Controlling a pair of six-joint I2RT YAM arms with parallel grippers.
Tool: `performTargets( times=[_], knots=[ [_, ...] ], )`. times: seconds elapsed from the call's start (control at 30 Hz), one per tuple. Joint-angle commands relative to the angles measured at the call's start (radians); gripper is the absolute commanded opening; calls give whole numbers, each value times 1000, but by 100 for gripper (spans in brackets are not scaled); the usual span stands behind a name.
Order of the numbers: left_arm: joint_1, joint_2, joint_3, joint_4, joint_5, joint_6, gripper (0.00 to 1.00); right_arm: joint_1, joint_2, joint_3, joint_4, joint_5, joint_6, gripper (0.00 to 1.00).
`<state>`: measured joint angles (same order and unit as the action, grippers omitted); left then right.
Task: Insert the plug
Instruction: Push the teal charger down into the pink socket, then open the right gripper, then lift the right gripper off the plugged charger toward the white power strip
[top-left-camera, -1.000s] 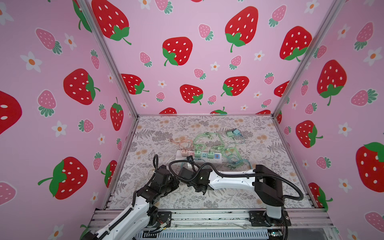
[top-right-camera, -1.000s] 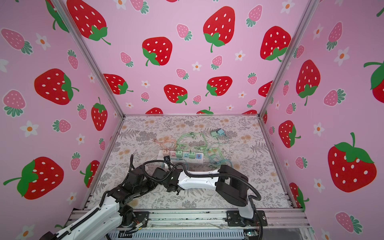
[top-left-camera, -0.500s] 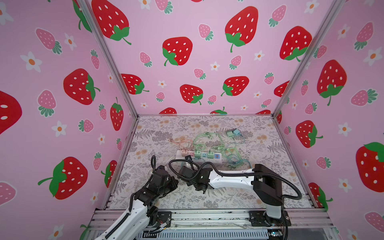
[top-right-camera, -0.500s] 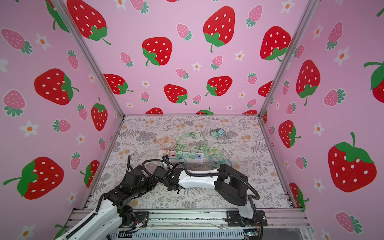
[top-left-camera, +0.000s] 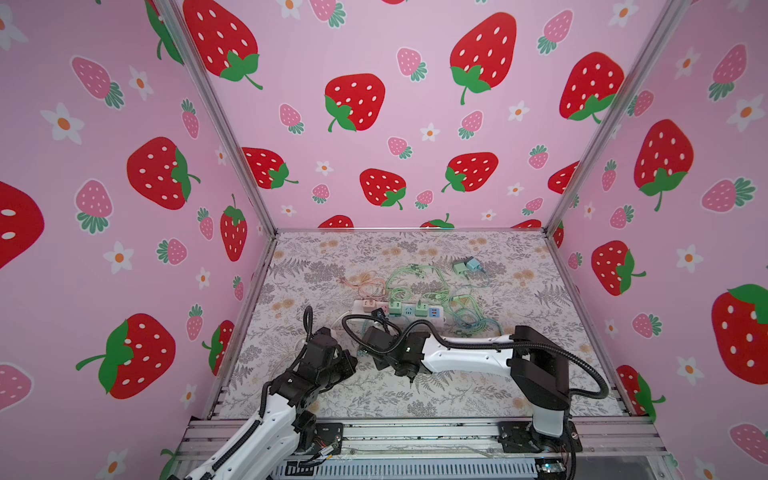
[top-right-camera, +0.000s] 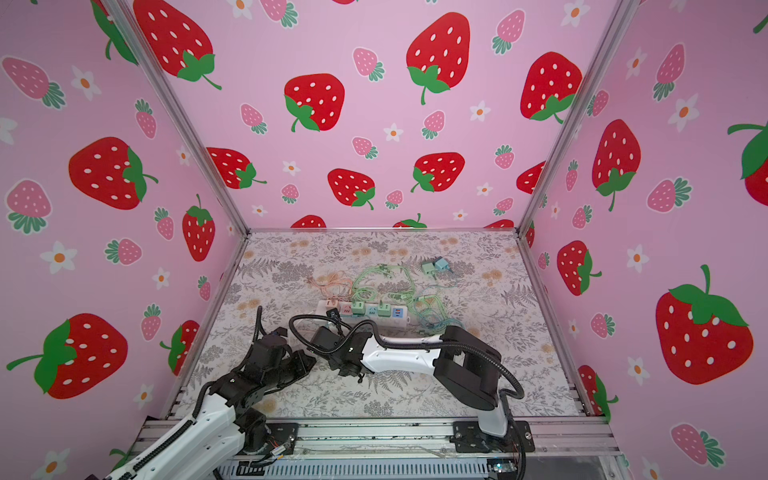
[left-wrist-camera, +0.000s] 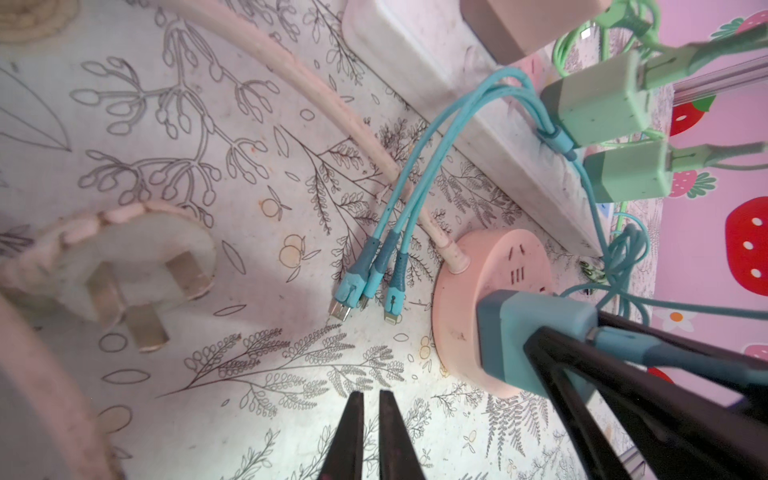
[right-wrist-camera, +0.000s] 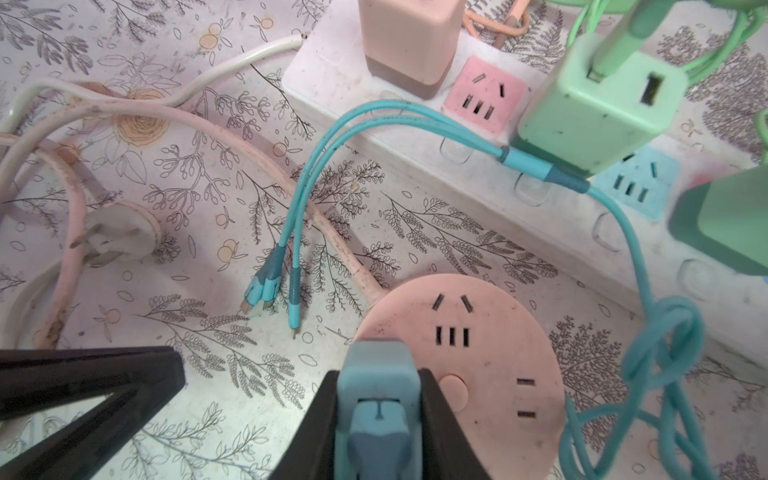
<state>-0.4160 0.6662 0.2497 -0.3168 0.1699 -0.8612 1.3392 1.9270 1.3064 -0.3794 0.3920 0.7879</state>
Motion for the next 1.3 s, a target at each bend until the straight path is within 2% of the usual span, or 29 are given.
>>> performTargets(
  times=[0.0,0.07,0.27,0.47,0.57,0.63,0.87,1.07,1.27],
  knots=[
    [6,11,49,11,12,16,14,-4,116,-114,-239,-186,-19,0],
    [5,22,56,15,17,20,15,-3,111,-116,-238,-186,-27,0],
    [6,54,74,24,23,33,16,-5,46,-110,-214,-199,-60,11],
    [5,98,105,37,31,50,18,-5,-58,-114,-177,-244,-102,43],
    [5,122,132,41,33,60,19,-6,-110,-120,-166,-269,-128,56],
    [6,144,148,46,34,71,20,-9,-143,-128,-159,-289,-145,60],
    [10,226,225,44,38,119,24,-29,-313,-186,-111,-390,-177,69],
    [11,297,272,66,69,130,25,-83,-486,-248,-54,-491,-212,70],
    [12,303,305,52,82,157,30,-229,-595,-366,6,-548,-199,68]
  ],
)
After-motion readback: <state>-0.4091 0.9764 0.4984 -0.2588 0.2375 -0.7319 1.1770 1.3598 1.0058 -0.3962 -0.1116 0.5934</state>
